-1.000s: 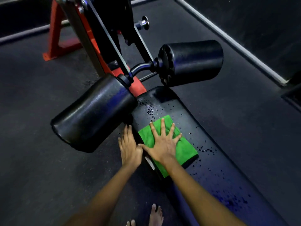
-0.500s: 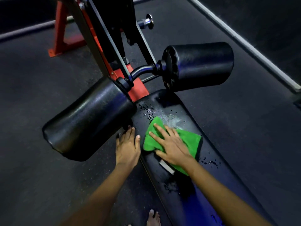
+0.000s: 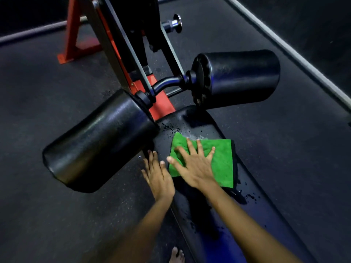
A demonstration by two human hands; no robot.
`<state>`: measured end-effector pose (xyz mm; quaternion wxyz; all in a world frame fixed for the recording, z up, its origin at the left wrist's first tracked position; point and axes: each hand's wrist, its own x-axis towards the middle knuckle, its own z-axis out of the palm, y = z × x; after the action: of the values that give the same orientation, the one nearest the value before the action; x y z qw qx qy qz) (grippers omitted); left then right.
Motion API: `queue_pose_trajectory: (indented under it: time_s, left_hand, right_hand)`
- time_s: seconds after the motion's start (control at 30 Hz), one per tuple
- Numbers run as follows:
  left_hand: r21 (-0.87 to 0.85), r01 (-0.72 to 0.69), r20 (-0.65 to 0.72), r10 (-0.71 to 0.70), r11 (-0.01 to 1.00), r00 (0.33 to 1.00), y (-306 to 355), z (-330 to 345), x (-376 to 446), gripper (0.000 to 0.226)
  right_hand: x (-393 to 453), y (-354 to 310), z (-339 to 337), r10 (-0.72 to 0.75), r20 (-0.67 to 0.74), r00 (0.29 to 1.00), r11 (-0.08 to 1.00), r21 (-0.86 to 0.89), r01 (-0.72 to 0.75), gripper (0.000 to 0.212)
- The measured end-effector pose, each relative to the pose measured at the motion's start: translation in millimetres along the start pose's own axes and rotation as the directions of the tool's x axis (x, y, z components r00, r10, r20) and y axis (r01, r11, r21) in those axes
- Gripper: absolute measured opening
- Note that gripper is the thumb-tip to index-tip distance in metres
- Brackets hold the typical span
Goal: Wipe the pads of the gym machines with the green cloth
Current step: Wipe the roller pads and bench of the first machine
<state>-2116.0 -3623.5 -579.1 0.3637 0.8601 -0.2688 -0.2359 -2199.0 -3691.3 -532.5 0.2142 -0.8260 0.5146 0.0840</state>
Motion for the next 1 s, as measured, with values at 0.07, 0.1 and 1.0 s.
queue_pose_trajectory:
  time_s: [0.07, 0.1, 1.0]
  left_hand:
    - [0.053, 0.01, -0.04, -0.008, 0.999, 0.999, -1.1, 7.0, -1.9, 0.064]
    - [0.082, 0.001, -0.055, 0.003, 0.997, 0.998, -1.8, 9.8, -2.4, 0.068]
    - [0.43, -0.413, 0.161, 0.382, 0.803, 0.91, -9.1, 11.8, 5.1, 0.096]
  right_hand:
    - [6.2, -13.8, 6.5, 0.043, -0.054, 0.998, 0.998, -0.048, -0.045, 0.064]
    - [6.5, -16.5, 11.7, 0.032, -0.118, 0.992, 0.997, -0.069, -0.04, 0.061]
    - [73.6, 33.7, -8.9, -0.446, -0.237, 0.863, 0.865, -0.363, 0.347, 0.056]
